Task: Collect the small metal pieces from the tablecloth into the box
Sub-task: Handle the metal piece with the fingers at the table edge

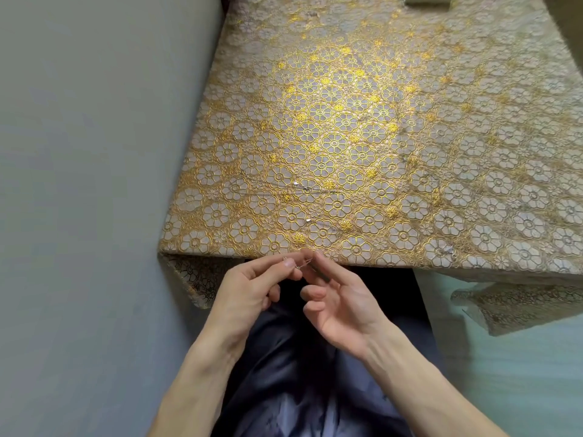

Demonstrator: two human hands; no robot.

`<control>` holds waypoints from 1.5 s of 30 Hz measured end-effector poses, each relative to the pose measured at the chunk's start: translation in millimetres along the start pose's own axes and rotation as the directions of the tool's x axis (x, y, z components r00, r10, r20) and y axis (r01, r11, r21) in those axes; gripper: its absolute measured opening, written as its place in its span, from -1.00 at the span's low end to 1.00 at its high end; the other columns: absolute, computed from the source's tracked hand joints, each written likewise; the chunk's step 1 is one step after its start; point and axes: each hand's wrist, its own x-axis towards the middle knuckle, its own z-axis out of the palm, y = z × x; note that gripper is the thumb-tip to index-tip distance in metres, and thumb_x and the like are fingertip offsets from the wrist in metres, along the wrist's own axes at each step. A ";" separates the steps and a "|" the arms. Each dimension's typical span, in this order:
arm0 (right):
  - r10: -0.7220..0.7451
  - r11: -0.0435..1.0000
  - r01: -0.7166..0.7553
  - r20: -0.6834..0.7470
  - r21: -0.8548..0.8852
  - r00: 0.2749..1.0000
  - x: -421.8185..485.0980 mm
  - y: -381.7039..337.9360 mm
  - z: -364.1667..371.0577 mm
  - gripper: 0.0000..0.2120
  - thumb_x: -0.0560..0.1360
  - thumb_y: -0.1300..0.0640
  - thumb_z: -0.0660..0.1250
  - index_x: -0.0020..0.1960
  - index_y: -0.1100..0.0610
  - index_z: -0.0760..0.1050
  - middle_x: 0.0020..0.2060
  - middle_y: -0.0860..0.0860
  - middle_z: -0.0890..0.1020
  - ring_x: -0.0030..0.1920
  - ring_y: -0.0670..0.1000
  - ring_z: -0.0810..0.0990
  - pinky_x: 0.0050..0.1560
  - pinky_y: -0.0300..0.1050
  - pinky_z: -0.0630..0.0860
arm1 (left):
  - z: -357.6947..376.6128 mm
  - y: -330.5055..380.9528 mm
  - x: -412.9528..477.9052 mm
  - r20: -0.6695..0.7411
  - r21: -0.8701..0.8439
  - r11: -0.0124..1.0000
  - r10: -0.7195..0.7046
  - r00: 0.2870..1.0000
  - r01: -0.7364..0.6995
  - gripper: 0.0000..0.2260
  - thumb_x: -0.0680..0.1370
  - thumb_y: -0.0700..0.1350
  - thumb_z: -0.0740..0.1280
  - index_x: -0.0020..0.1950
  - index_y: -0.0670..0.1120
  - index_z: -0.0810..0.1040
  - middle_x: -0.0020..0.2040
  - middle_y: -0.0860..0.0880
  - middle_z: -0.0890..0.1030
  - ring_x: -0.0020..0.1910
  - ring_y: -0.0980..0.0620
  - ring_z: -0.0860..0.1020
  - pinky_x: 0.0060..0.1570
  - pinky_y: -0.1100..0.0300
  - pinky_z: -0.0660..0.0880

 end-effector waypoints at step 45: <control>-0.742 0.246 0.081 -0.134 -0.966 0.657 -21.6 -88.9 -11.5 -0.86 0.59 0.03 0.35 -0.09 0.07 0.54 -0.36 -0.06 0.71 -0.55 -0.03 0.53 -0.41 -0.19 0.42 | -8.6 44.2 59.7 -0.041 0.995 0.098 0.316 0.948 0.010 -0.72 0.54 0.16 0.12 -0.22 -0.02 0.37 -0.22 0.08 0.46 -0.18 -0.01 0.55 -0.20 0.15 0.50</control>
